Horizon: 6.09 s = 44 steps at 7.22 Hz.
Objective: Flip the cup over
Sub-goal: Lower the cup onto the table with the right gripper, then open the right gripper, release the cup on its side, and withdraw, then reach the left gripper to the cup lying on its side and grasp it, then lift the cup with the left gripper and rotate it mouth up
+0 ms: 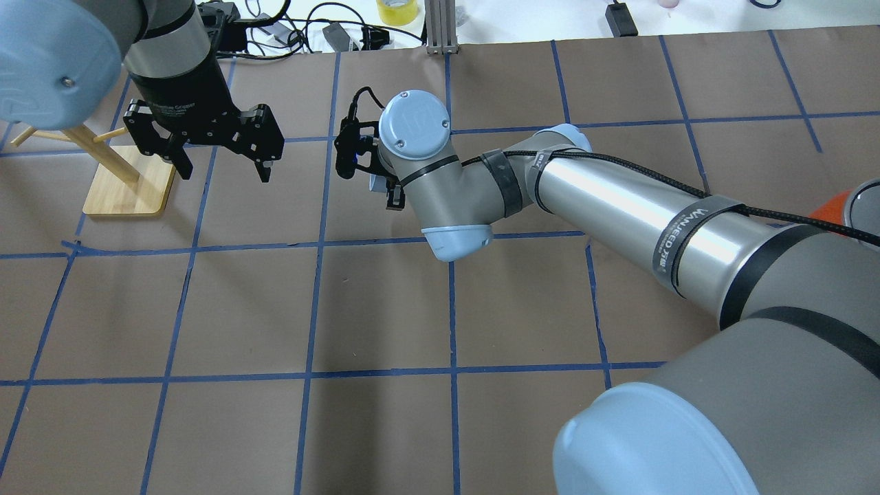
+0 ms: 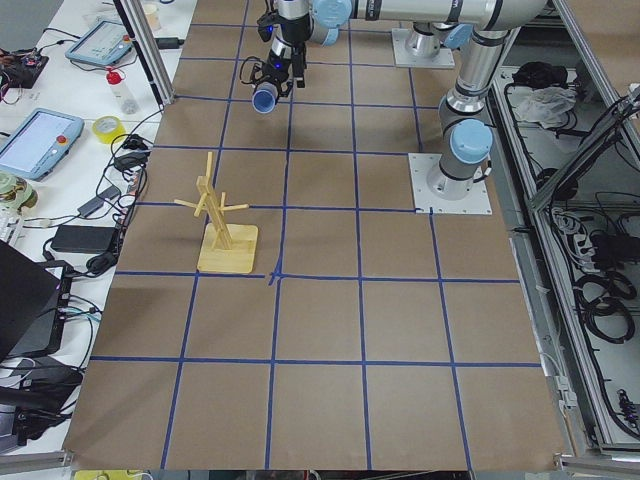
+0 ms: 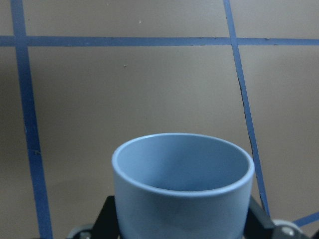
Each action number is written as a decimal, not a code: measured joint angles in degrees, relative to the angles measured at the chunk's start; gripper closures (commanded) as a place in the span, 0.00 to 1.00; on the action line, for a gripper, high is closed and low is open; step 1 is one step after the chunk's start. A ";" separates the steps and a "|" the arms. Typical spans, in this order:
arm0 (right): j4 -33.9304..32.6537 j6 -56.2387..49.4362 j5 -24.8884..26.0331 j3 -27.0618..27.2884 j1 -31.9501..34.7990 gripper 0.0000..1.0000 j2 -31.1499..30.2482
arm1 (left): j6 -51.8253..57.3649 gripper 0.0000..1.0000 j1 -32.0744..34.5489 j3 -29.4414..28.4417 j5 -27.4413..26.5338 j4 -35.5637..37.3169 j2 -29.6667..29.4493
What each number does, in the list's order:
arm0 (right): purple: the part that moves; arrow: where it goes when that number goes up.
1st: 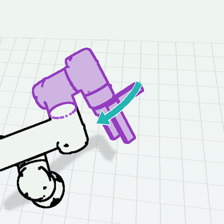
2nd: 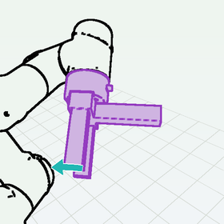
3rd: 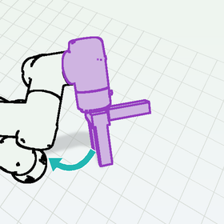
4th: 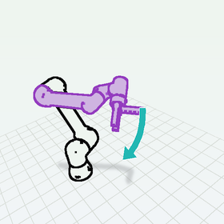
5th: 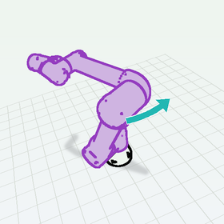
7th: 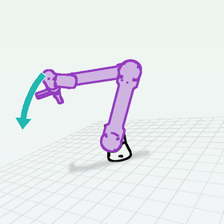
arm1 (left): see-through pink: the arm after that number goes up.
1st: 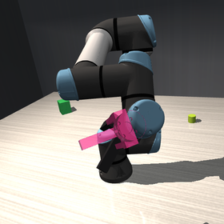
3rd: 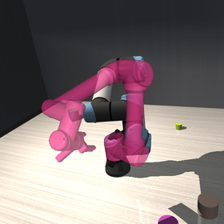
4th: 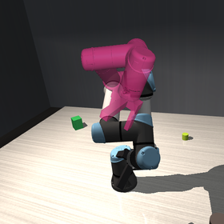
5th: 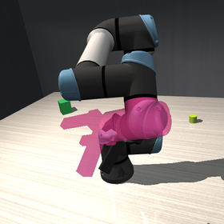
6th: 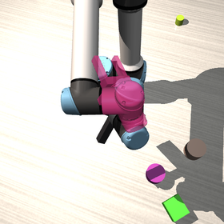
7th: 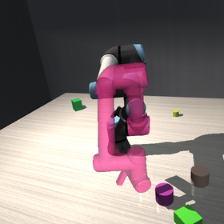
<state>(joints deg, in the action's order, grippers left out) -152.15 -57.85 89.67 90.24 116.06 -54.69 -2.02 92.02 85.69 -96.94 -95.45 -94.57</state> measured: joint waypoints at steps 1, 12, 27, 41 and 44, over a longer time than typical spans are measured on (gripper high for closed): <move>-0.04 -0.07 0.18 -0.03 0.12 0.18 0.63 | 0.00 0.00 0.00 0.00 0.00 0.00 0.00; 1.92 5.66 5.27 -1.32 0.09 0.00 -1.56 | 0.00 0.00 0.00 0.06 0.00 0.00 0.03; 51.73 62.73 7.55 0.96 -22.60 0.00 -26.00 | 0.19 0.00 -0.09 0.66 2.76 4.94 -2.50; 55.73 63.23 3.60 1.49 -26.85 0.00 -25.83 | -0.19 1.00 -3.22 4.26 47.64 34.52 -29.79; 57.80 63.40 3.23 0.94 -26.54 0.00 -27.62 | -6.31 1.00 -3.32 3.97 49.90 35.16 -29.61</move>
<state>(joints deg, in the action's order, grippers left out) -94.35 5.55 92.91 91.18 89.52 -82.30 -8.33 88.70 89.67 -47.04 -60.29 -124.19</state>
